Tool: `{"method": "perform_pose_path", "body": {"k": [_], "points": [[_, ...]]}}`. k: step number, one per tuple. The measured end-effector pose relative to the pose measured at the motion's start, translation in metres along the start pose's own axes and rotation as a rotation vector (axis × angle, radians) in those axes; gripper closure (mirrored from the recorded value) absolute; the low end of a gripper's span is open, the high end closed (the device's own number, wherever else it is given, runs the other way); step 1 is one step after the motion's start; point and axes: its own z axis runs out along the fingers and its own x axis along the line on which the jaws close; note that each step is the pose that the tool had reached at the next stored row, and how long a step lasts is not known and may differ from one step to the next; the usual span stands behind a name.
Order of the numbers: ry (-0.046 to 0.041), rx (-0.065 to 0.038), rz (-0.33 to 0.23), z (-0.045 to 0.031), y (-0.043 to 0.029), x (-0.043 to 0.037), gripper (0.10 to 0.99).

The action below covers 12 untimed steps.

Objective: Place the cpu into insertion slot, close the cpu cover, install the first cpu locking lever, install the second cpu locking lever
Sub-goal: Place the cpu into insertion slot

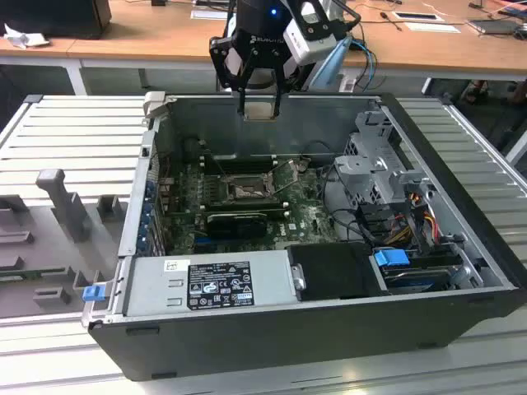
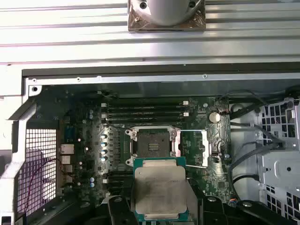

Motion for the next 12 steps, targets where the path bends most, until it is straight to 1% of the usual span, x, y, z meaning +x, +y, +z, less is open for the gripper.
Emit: {"method": "perform_pose_path", "body": {"k": [8,12], "points": [[-0.0023,0.0,0.025,0.0,0.0,0.0004,0.557],[-0.0022,0.001,0.027,0.0008,-0.0001,0.0004,0.557]]}}
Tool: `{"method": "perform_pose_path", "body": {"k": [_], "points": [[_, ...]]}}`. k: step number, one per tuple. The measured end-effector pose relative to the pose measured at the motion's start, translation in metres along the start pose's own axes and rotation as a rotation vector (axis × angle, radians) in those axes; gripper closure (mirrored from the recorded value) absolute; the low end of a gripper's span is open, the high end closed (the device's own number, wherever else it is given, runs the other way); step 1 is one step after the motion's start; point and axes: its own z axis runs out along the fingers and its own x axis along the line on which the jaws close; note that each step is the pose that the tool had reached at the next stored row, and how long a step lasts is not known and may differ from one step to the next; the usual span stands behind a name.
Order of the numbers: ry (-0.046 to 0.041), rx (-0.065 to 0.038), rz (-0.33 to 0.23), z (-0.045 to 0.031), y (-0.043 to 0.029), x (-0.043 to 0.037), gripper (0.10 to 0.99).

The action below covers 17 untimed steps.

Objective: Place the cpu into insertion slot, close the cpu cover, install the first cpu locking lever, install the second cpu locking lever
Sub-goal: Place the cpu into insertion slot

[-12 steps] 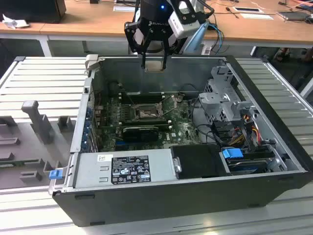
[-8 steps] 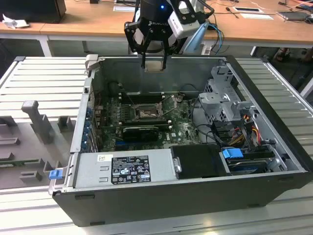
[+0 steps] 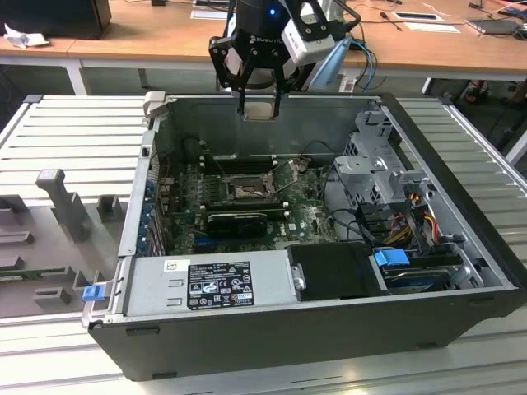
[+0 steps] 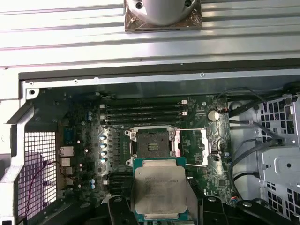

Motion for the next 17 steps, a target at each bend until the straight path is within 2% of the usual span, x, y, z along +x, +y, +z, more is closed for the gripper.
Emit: {"method": "perform_pose_path", "body": {"k": [3,17], "points": [[0.0001,0.0,0.006,0.0004,-0.0001,0.0,0.557],[-0.0152,0.001,0.176,0.0024,-0.0002,0.0,0.557]]}}
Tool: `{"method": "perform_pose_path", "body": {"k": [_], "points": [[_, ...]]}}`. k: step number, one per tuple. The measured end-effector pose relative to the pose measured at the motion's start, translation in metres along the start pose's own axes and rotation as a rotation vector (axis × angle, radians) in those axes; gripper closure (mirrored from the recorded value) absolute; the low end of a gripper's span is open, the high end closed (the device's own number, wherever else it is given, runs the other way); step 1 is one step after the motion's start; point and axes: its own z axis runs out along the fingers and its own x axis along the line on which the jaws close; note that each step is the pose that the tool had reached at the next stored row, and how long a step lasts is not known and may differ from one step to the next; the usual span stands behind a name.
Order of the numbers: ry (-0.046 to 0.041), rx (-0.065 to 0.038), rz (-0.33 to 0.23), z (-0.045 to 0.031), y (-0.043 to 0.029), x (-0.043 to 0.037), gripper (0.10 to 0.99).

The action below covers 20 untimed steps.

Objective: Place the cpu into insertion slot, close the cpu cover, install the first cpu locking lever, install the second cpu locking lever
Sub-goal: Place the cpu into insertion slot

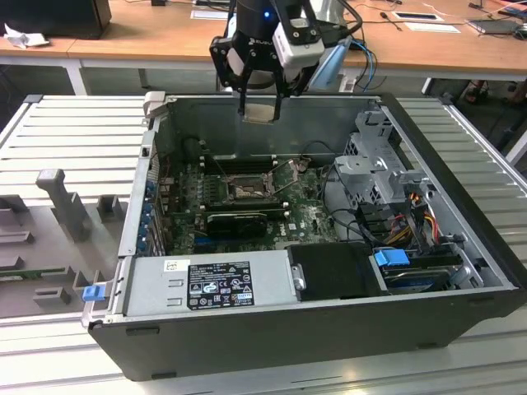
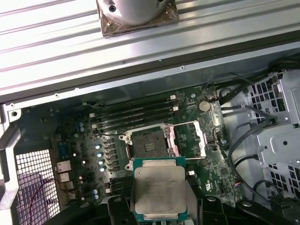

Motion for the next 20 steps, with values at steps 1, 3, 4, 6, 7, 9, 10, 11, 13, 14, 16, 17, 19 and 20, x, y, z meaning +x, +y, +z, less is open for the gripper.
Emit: {"method": "perform_pose_path", "body": {"k": [1,3,4,6,7,9,10,11,13,14,16,17,19,20], "points": [[-0.0007,0.0,0.008,0.0,0.0,0.0,0.557],[-0.002,0.0,0.023,0.0,0.0,0.0,0.557],[-0.0024,-0.001,0.029,0.0,0.0,0.0,0.557],[-0.0028,-0.001,0.034,0.0,0.0,0.0,0.557],[-0.0031,-0.001,0.037,0.0,0.0,0.0,0.557],[-0.0038,-0.001,0.045,0.0,0.0,0.0,0.557],[-0.0042,-0.001,0.049,0.0,0.0,0.0,0.557],[-0.0046,-0.001,0.054,0.0,0.0,0.0,0.557],[-0.0052,-0.001,0.061,0.0,0.0,0.0,0.557],[-0.0054,-0.001,0.064,0.0,0.0,0.0,0.557],[-0.0058,-0.001,0.069,0.0,0.0,0.0,0.557],[-0.0061,-0.001,0.072,0.0,0.0,0.0,0.557],[-0.0068,-0.002,0.081,0.0,0.0,0.0,0.557],[-0.0071,-0.002,0.084,0.0,0.0,0.0,0.557]]}}
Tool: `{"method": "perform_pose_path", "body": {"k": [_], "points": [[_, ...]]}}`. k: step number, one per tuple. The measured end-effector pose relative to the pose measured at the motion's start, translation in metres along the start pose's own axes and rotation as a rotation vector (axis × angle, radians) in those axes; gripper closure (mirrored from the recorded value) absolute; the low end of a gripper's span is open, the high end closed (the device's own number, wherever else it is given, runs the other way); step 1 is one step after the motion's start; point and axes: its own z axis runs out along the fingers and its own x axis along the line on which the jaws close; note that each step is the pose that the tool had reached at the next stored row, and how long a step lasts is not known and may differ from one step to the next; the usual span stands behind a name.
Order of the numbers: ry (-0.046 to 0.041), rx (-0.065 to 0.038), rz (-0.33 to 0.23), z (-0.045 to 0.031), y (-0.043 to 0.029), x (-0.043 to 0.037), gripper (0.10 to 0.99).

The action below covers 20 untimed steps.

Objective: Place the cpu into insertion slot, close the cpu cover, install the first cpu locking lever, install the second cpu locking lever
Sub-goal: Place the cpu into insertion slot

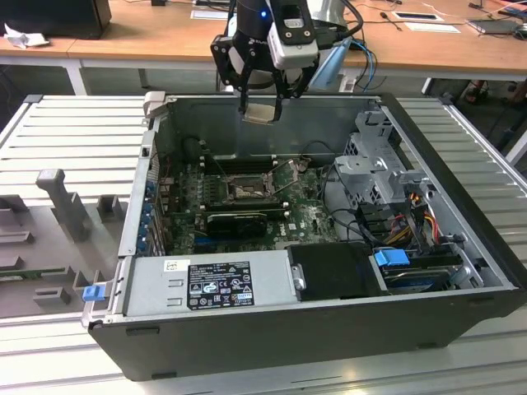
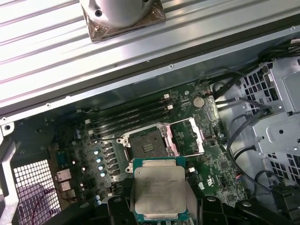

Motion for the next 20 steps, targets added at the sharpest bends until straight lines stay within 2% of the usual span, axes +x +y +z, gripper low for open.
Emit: {"method": "perform_pose_path", "body": {"k": [20], "points": [[-0.0051,-0.001,0.061,0.0,0.0,0.0,0.557]]}}
